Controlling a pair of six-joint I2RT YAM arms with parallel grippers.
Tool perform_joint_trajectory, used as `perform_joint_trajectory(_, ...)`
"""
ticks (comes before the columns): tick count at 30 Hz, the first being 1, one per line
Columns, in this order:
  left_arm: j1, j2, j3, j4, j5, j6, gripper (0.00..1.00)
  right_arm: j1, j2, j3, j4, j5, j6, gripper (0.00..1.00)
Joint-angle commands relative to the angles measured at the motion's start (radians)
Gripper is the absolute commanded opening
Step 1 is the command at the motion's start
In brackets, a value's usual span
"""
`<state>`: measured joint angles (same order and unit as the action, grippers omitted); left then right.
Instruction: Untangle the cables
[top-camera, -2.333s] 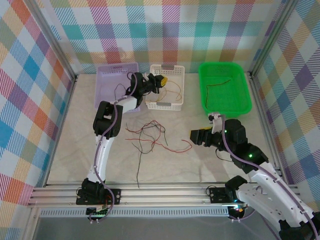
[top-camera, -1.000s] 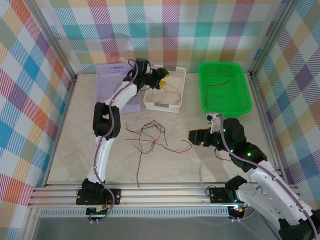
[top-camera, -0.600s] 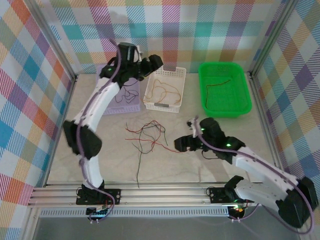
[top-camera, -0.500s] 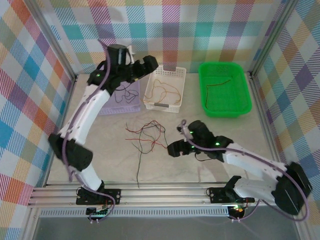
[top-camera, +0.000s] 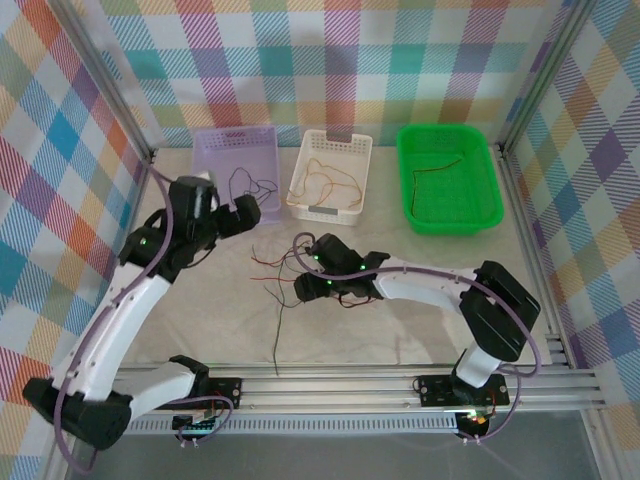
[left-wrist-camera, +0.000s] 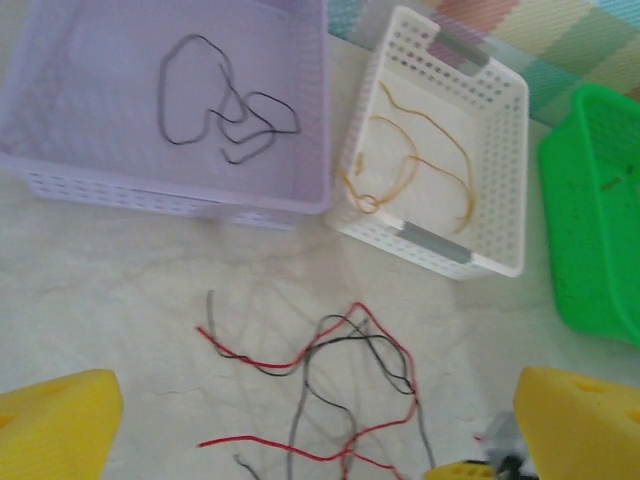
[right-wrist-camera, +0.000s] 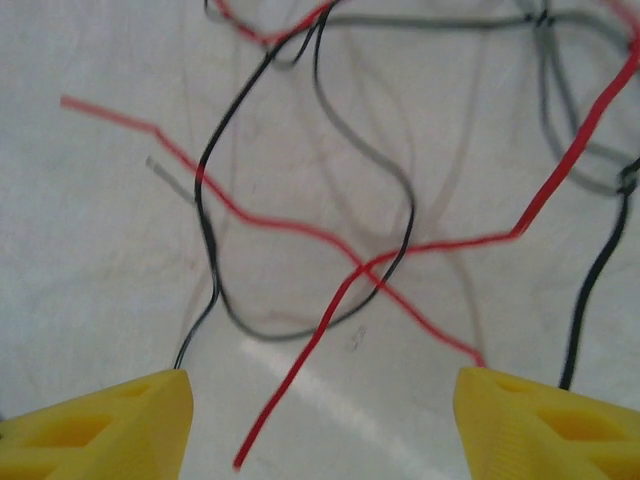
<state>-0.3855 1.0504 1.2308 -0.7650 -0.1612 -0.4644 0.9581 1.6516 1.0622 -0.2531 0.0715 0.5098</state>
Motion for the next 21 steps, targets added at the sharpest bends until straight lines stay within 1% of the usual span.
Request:
perform_joint_trajectory(1,0.0,-0.066,-0.074,0.023,-0.107,0.035,1.0,0.001,0.021,0.079,-0.084,0.162,0.006,0.68)
perform_joint_trajectory(3,-0.001,-0.092,-0.112,0.047,-0.112,0.034,1.0,-0.009,0.056,0.116,-0.097,0.177,-0.016,0.67)
perform_joint_trajectory(6,-0.001,-0.078,-0.093,0.029,-0.12,0.033,1.0,-0.03,0.114,0.184,-0.139,0.179,-0.023,0.61)
perform_joint_trajectory(8,-0.001,-0.075,-0.1,0.036,-0.111,0.033,1.0,-0.045,0.137,0.194,-0.135,0.175,-0.02,0.6)
perform_joint_trajectory(10,-0.001,-0.073,-0.099,0.033,-0.111,0.031,1.0,-0.067,0.156,0.201,-0.135,0.158,-0.011,0.59)
perform_joint_trajectory(14,-0.001,-0.081,-0.105,0.039,-0.111,0.031,1.0,-0.078,0.192,0.235,-0.169,0.199,-0.034,0.59)
perform_joint_trajectory(17,-0.001,-0.08,-0.105,0.04,-0.111,0.033,1.0,-0.082,0.207,0.239,-0.173,0.206,-0.042,0.58)
perform_joint_trajectory(20,-0.001,-0.082,-0.107,0.043,-0.107,0.033,1.0,-0.085,0.231,0.239,-0.151,0.169,-0.041,0.49)
perform_joint_trajectory(21,-0.001,-0.081,-0.108,0.044,-0.109,0.033,1.0,-0.085,0.24,0.24,-0.138,0.152,-0.042,0.48)
